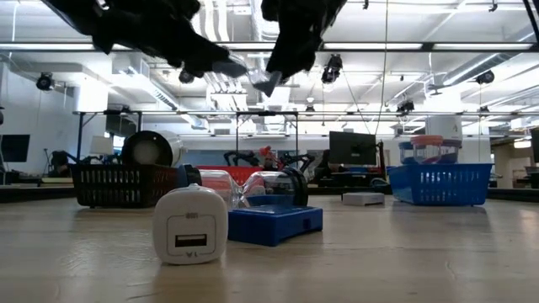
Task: Pick & Place Office items
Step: Put the blue hourglass into the blue bin
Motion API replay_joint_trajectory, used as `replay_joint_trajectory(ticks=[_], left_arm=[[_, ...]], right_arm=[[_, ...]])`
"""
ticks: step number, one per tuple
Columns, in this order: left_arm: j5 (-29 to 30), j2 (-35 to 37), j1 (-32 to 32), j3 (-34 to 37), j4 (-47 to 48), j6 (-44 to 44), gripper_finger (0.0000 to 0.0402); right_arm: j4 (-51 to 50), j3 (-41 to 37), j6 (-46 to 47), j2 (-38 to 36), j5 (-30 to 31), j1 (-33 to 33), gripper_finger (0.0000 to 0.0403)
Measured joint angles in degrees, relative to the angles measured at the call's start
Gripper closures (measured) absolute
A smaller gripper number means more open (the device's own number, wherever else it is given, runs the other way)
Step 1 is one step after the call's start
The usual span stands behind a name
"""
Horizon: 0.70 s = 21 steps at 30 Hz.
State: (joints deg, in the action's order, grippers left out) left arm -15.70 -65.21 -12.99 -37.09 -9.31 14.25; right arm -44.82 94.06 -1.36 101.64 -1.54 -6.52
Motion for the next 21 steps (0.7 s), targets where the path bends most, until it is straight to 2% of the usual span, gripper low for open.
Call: replay_joint_trajectory(ticks=[6, 12, 16, 21], left_arm=[[0.01, 9.4, -0.02, 4.28, 0.51, -1.66, 0.0203], [0.24, 17.78, -0.13, 8.26, 0.16, -4.23, 0.0203], [0.26, 19.47, -0.13, 8.38, 0.23, -5.14, 0.0203], [0.26, 17.96, -0.17, 8.38, -0.18, -5.27, 0.0203]], right_arm=[[2.32, -3.14, -0.17, -6.61, 0.01, 0.9, 0.0113], [13.43, -11.37, 0.88, -13.6, 0.04, 1.65, 0.0131], [18.5, -16.28, 0.95, -16.38, 0.04, 1.81, 0.0147], [20.11, -20.94, 0.9, -18.07, 0.17, 1.76, 0.0161]])
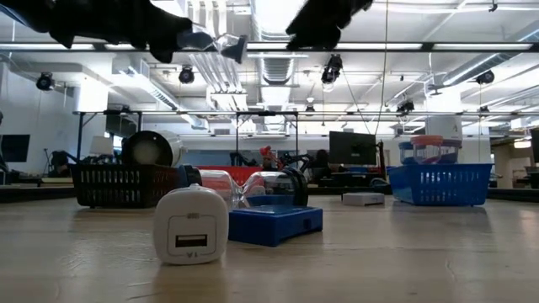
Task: Pick & Place Office items
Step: Put the blue hourglass into the blue bin
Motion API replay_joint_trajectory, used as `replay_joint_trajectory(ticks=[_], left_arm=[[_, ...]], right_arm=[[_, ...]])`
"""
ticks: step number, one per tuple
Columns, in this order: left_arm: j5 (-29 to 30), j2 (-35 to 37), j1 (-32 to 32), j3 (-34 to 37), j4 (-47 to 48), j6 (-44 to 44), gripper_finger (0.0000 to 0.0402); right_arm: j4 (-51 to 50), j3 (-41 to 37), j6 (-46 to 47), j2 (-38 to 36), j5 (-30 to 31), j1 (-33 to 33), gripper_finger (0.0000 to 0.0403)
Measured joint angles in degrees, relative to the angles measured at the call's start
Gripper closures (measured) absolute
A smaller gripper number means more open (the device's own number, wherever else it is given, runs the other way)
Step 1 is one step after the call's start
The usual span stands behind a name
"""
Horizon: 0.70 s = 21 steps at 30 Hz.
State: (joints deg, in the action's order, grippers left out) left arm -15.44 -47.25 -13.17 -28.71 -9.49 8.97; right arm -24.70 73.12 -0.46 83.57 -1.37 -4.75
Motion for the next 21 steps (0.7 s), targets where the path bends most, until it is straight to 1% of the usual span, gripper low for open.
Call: replay_joint_trajectory(ticks=[2, 6, 9, 12, 16, 21], left_arm=[[0.03, -1.48, -0.02, -0.01, 0.19, -0.07, 0.0203], [-0.02, -5.09, -0.01, -0.09, -2.39, -0.09, 0.0203], [-0.85, -7.2, 0.0, -0.12, -4.95, -0.67, 0.0203], [-1.8, -8.53, 0.07, -0.13, -5.99, -1.0, 0.0203], [-3.27, -8.95, 0.11, -0.09, -6.0, -1.2, 0.0203], [-5.1, -8.42, 0.28, -0.08, -6.32, -1.55, 0.0203]], right_arm=[[0.42, -1.14, -0.13, 0.17, 0.0, 0.0, 0.0163], [0.16, -3.45, -0.19, 0.14, 0.0, 0.0, 0.0159], [1.4, -5.94, -0.21, -1.52, 0.0, 0.47, 0.0159], [8.85, -11.03, -0.47, -5.78, -0.02, 1.53, 0.0167], [18.75, -19.69, -0.15, -13.63, -0.17, 2.16, 0.0187], [29.47, -31.3, 1.82, -23.82, 0.0, 2.16, 0.0229]])
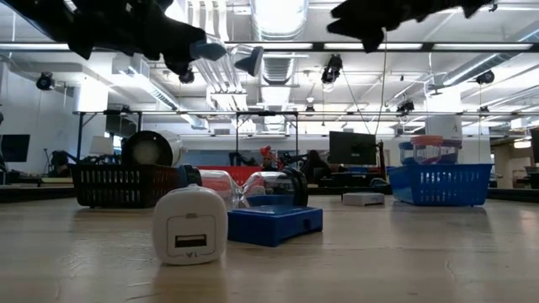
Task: Pick & Place Office items
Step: Put the blue hourglass into the blue bin
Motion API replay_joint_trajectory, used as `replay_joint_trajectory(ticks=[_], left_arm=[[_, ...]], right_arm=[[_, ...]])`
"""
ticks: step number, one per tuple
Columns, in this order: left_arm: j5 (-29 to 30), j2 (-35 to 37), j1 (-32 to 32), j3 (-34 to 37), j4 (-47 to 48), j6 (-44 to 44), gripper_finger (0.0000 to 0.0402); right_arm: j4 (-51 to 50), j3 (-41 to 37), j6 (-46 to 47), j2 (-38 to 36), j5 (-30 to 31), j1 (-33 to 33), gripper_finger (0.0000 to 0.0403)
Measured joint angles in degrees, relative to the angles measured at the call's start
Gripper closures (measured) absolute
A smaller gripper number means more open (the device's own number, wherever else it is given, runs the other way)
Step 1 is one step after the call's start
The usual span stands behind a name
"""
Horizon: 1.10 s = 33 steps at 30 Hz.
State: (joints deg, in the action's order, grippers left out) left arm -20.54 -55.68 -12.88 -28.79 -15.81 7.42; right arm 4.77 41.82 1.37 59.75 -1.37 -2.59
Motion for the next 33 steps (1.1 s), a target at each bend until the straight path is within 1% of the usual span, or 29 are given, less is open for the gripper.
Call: replay_joint_trajectory(ticks=[3, 5, 10, 16, 21, 25, 29, 33], left_arm=[[-1.41, 0.52, 0.0, 0.01, -0.48, 0.0, 0.0203], [-1.59, 0.94, 0.0, 0.01, -1.29, -0.08, 0.0203], [-2.94, 3.62, 0.0, 0.05, -1.51, -0.44, 0.0203], [-3.07, 10.54, -0.07, 2.76, -1.41, -0.65, 0.0203], [-2.65, 17.0, -0.11, 6.91, -1.74, -2.43, 0.0203], [-2.63, 21.49, -0.11, 9.93, -2.91, -3.4, 0.0203], [-2.59, 24.98, -0.13, 11.1, -3.02, -4.11, 0.0203], [-2.62, 27.56, -0.17, 11.25, -1.6, -4.72, 0.0203]], right_arm=[[7.11, -6.81, 0.87, -5.1, -0.08, 0.02, 0.0261], [10.12, -10.31, 1.32, -7.95, 0.0, 0.0, 0.028], [11.8, -15.76, 1.45, -14.24, -0.08, 0.0, 0.0324], [13.52, -19.64, 1.44, -19.41, -0.27, 0.0, 0.0366], [18.26, -23.23, 0.06, -22.04, -0.94, 0.0, 0.0381], [22.05, -26.38, -1.78, -22.6, -4.64, 0.0, 0.0385], [28.0, -29.72, -1.54, -22.38, -4.7, -0.02, 0.0385], [30.58, -31.68, -1.31, -22.61, -4.72, -0.03, 0.0385]])
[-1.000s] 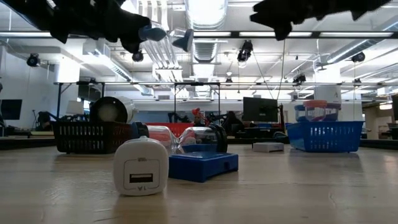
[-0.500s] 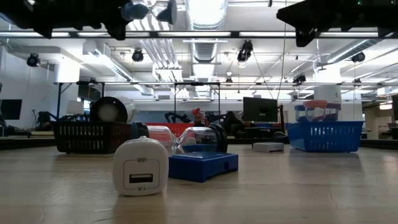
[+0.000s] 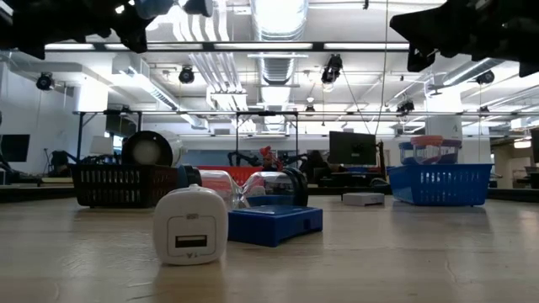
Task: Pick & Place Office items
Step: Put the blue hourglass into the blue bin
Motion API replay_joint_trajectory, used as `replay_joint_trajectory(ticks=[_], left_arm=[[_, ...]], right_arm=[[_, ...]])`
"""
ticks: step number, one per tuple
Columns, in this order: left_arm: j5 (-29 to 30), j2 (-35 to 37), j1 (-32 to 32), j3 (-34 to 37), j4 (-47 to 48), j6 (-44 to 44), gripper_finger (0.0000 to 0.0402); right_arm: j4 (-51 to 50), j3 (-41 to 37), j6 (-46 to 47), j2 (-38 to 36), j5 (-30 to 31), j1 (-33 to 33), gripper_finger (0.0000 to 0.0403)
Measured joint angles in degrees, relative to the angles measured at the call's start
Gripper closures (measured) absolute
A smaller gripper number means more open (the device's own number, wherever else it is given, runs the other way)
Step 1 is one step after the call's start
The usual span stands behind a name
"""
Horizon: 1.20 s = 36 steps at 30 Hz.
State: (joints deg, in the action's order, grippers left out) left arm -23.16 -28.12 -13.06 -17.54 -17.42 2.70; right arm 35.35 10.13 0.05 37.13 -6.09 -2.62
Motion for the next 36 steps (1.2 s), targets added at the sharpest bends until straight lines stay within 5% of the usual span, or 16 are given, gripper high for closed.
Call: replay_joint_trajectory(ticks=[8, 22, 30, 36], left_arm=[[0.45, 7.26, 0.0, 0.3, 8.42, 0.09, 0.0203], [2.99, 17.15, 0.0, 7.48, 8.9, -1.45, 0.0203], [5.81, 12.0, 0.0, 7.32, 3.12, -3.94, 0.0203], [4.93, 2.47, 0.0, 2.99, -2.52, -3.97, 0.0203]], right_arm=[[0.04, -0.18, 1.49, 0.1, -0.19, -0.01, 0.0385], [-1.0, -0.2, 1.08, 0.21, -0.37, -0.01, 0.0385], [0.43, 1.18, -2.29, 1.56, 0.44, -0.01, 0.0376], [-2.58, 8.71, -4.56, 8.85, 0.42, -0.01, 0.0307]])
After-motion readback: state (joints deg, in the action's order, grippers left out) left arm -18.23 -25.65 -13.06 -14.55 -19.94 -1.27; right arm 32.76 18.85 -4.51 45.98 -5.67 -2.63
